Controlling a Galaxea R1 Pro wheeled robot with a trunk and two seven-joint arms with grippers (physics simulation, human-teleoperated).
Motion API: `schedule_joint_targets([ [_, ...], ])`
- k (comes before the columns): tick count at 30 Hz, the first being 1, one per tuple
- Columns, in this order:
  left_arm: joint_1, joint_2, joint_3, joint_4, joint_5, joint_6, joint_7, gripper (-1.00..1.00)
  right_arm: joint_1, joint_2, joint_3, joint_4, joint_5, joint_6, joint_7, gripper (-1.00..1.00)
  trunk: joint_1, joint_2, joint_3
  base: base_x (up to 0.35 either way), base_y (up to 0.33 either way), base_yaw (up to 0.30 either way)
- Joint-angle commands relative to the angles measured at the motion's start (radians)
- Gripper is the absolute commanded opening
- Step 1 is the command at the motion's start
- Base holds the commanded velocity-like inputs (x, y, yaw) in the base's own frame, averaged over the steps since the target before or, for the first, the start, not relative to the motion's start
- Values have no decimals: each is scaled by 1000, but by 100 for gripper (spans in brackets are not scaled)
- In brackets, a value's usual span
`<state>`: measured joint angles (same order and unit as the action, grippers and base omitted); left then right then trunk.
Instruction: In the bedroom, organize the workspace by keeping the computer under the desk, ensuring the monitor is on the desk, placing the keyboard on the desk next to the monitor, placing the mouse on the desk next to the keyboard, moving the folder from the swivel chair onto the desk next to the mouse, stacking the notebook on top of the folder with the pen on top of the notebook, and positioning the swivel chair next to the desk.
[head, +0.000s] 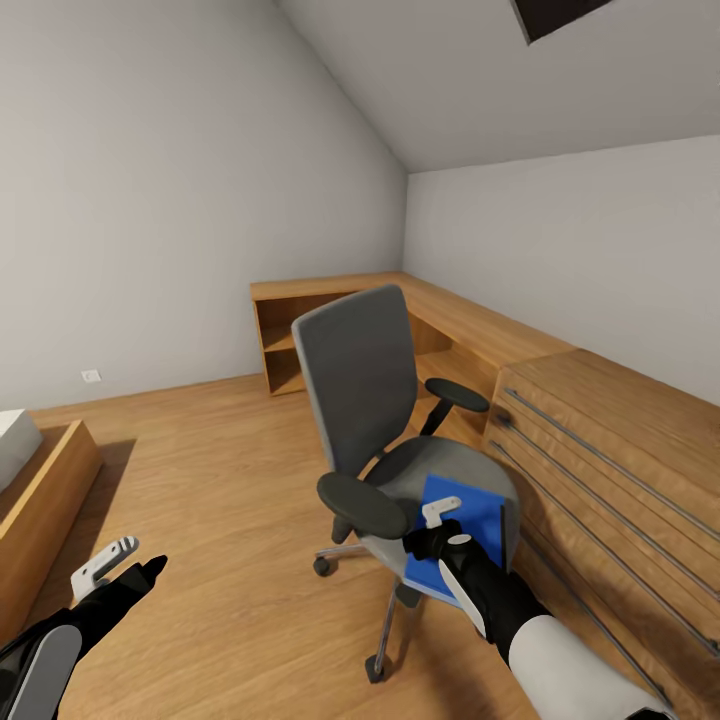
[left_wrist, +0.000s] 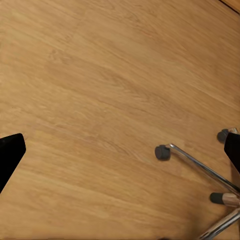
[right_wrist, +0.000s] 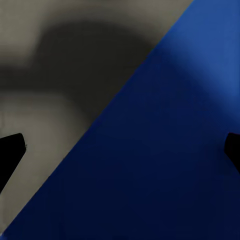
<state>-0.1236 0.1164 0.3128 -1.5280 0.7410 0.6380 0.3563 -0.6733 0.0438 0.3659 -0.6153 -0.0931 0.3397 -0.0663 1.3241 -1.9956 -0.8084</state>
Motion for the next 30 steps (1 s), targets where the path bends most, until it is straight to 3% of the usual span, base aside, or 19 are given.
schedule_joint_targets([
  [1, -1, 0, 0, -1, 11, 3, 9, 100, 0, -1, 5, 28, -18, 4, -6, 100, 0, 0, -1, -23, 0, 0],
  [17, -1, 0, 0, 2, 11, 3, 10, 100, 0, -1, 5, 28, -16, 4, -6, 100, 0, 0, -1, -4, -77, 0],
  [30, -1, 0, 0, 6, 11, 3, 9, 100, 0, -1, 5, 28, 20, 4, -6, 100, 0, 0, -1, 0, -10, 0],
])
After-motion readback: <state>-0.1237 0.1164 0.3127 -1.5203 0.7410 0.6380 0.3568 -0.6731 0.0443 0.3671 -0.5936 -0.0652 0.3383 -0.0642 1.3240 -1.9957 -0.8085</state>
